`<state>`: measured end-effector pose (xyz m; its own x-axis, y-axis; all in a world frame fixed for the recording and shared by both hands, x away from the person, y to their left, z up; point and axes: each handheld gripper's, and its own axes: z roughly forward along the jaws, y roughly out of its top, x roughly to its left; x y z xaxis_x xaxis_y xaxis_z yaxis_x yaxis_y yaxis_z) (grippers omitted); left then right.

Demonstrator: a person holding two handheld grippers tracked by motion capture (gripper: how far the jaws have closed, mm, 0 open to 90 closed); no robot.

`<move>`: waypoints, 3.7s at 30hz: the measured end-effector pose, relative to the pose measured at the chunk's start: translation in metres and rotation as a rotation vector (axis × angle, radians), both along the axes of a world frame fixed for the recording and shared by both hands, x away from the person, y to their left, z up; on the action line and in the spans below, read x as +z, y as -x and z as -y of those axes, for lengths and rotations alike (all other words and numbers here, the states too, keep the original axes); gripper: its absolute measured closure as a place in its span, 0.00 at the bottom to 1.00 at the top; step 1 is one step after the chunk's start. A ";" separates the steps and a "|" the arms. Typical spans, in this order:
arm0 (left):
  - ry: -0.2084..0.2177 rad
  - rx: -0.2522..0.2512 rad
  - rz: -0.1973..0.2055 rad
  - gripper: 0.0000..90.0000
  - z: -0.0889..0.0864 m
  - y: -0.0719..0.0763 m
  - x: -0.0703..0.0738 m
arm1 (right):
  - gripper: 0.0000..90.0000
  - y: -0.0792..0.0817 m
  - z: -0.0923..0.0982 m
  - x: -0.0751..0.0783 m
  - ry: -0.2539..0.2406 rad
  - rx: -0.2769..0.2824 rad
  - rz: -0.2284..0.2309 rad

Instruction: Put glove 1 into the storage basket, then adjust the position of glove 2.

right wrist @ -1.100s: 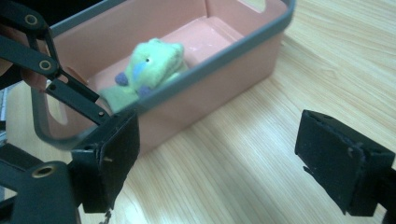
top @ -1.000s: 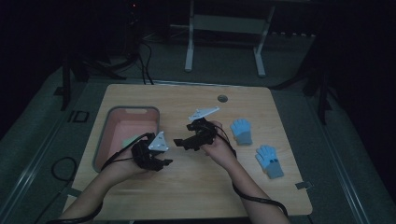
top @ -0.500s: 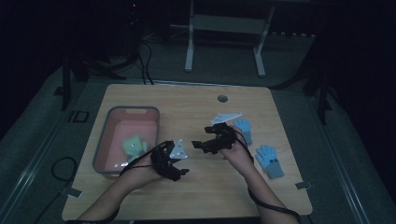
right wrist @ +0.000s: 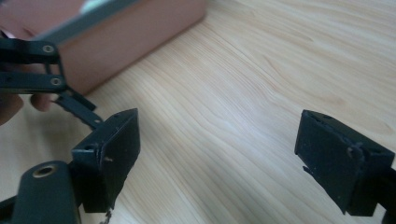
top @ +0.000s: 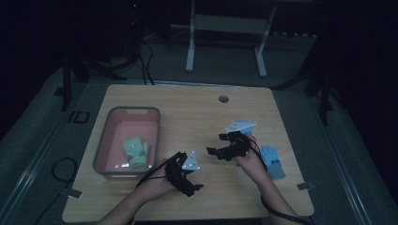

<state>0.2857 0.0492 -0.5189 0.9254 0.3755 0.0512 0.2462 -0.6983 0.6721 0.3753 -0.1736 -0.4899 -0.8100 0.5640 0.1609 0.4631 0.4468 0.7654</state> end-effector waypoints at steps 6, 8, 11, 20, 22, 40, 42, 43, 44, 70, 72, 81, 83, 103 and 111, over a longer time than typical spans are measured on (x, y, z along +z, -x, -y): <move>0.023 0.025 0.012 0.09 -0.001 0.006 -0.018 | 0.15 0.002 0.019 -0.012 -0.013 -0.041 -0.026; 0.040 0.038 0.016 0.09 -0.004 0.008 -0.022 | 0.14 0.003 0.025 -0.016 -0.037 -0.068 -0.043; 0.058 0.061 0.028 0.09 -0.007 0.013 -0.026 | 0.15 0.007 0.035 -0.020 -0.026 -0.089 -0.024; 0.106 0.123 0.086 0.09 -0.019 0.027 -0.029 | 0.60 0.001 0.068 -0.023 0.113 -0.185 0.048; 0.115 0.139 0.095 0.09 -0.021 0.029 -0.029 | 0.63 -0.004 0.076 -0.024 0.123 -0.223 0.043; 0.157 0.134 0.062 0.03 -0.029 0.033 -0.034 | 0.61 -0.079 0.096 -0.035 0.185 -0.350 0.027; 0.156 0.135 0.074 0.03 -0.028 0.034 -0.034 | 0.60 -0.082 0.095 -0.038 0.185 -0.350 0.021; 0.155 0.137 0.084 0.03 -0.028 0.034 -0.034 | 0.60 -0.084 0.094 -0.041 0.198 -0.356 0.019; 0.161 0.139 0.088 0.03 -0.029 0.034 -0.033 | 0.60 -0.085 0.093 -0.043 0.207 -0.360 0.019; 0.159 0.164 0.107 0.03 -0.031 0.033 -0.035 | 0.95 -0.056 0.069 -0.019 0.163 -0.397 0.003; 0.157 0.166 0.109 0.03 -0.031 0.033 -0.035 | 0.95 -0.043 0.063 -0.008 0.133 -0.382 0.008; 0.166 0.169 0.126 0.03 -0.033 0.035 -0.032 | 0.95 0.015 0.027 0.024 0.132 -0.394 0.085; 0.169 0.169 0.130 0.03 -0.033 0.036 -0.032 | 0.95 0.024 0.021 0.026 0.124 -0.402 0.085; 0.159 0.157 0.135 0.03 -0.033 0.037 -0.034 | 0.87 0.063 -0.017 -0.047 0.164 -0.435 -0.038; 0.147 0.152 0.140 0.03 -0.032 0.037 -0.036 | 0.65 0.065 -0.025 -0.061 0.172 -0.425 -0.020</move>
